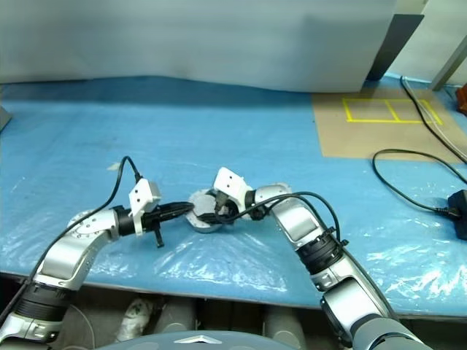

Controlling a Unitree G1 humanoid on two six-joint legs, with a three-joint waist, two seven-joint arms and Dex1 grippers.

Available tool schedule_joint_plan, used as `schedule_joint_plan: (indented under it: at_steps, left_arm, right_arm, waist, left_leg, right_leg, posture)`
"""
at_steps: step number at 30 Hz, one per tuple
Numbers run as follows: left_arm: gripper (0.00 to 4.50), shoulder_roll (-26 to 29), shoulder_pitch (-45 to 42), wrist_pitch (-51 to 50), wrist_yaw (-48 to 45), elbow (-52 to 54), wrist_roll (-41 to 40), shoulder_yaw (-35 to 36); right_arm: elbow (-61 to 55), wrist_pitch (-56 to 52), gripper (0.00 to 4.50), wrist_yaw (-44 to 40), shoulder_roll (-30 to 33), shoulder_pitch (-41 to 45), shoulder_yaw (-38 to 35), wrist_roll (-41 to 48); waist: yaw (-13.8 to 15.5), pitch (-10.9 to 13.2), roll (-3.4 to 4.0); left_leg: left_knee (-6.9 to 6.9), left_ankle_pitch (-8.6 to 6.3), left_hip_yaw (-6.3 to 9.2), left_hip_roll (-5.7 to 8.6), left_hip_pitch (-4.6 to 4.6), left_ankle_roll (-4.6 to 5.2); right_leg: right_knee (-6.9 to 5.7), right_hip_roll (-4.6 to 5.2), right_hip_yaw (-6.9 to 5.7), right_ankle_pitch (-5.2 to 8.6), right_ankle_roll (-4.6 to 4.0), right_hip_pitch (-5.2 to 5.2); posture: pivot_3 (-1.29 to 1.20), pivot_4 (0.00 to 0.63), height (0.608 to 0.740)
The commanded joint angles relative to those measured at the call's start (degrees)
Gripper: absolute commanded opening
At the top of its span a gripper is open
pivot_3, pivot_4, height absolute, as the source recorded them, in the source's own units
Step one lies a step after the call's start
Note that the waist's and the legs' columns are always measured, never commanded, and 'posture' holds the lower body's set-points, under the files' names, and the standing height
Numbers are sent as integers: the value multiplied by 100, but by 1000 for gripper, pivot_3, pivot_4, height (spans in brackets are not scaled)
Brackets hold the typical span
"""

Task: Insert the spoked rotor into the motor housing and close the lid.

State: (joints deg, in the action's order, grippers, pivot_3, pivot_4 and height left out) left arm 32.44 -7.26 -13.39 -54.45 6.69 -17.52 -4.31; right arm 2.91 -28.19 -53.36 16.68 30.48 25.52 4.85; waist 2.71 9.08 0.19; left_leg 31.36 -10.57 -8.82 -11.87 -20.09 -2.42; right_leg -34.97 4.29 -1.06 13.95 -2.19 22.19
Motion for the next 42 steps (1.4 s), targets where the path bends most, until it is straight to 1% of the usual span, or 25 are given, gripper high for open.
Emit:
schedule_joint_plan:
  at_steps: [1, 6, 10, 13, 16, 23, 33, 38, 42]
  left_arm:
    - [0, 10, -78, 206, 47, -89, 180, -59]
    - [0, 8, -119, 323, 14, -214, 125, 44]
    - [0, -19, -119, 236, -34, -209, -189, 265]
    - [0, 55, -81, 304, -94, -309, -142, 281]
    - [0, 66, -92, 362, -142, -380, -76, 201]
    - [0, -99, -124, 380, -212, -293, 38, -89]
    - [0, -24, -113, 581, -315, -485, 239, -140]
    - [0, -14, -88, 567, -358, -462, 261, -162]
    - [0, 7, -65, 627, -399, -481, 323, -214]
  right_arm:
    - [330, -445, 2929, 113, 232, -208, 76, -190]
    - [228, -445, 2929, 61, 283, -225, 94, -162]
    - [125, -481, 2929, -44, 338, -225, 56, -54]
    - [137, -497, 2929, -4, 337, -201, 29, -26]
    - [165, -491, 2929, 14, 333, -177, 41, -7]
    - [141, -491, 2929, 31, 350, -164, 78, -17]
    - [288, -311, 2929, 116, 378, -207, 353, -237]
    - [343, -376, 2929, 157, 304, -126, 303, -167]
    - [351, -229, 2929, 186, 278, -102, 304, -195]
  waist:
    - [0, -1, -1]
    - [2, -1, 0]
    - [10, -1, 0]
    - [24, -1, 0]
    - [24, -1, 0]
    - [38, 0, 0]
    - [101, -1, -1]
    - [103, -2, -1]
    - [104, -3, -1]
  left_leg:
    - [-4, 0, 0, 0, 1, 0]
    - [-9, 1, -4, 0, -1, -1]
    - [-10, 1, -6, 0, -5, -1]
    - [-11, 1, -8, 0, -12, -2]
    - [-14, 13, -11, 0, -15, -21]
    - [-16, 13, -12, 0, -17, -23]
    - [-18, 13, -13, 0, -8, -22]
    - [-21, 13, -14, 0, 1, -22]
    - [-24, 12, -14, 0, 3, -21]
  right_leg:
    - [4, 0, -1, 0, 0, -1]
    - [15, 0, -1, 0, 0, -1]
    - [20, 1, -1, 0, 0, 1]
    - [22, 1, -1, 1, 1, 6]
    - [25, 1, -1, 3, 4, 9]
    - [25, 3, 0, 3, 5, 11]
    - [24, 5, 1, 4, 5, 8]
    - [22, 5, 3, 4, 6, 3]
    - [21, 5, 4, 5, 7, 3]
  posture:
    - [0, 150, 740]
    - [0, 150, 740]
    - [0, 150, 740]
    - [0, 150, 740]
    - [0, 150, 740]
    - [0, 150, 740]
    - [0, 150, 740]
    - [0, 150, 740]
    - [0, 150, 740]
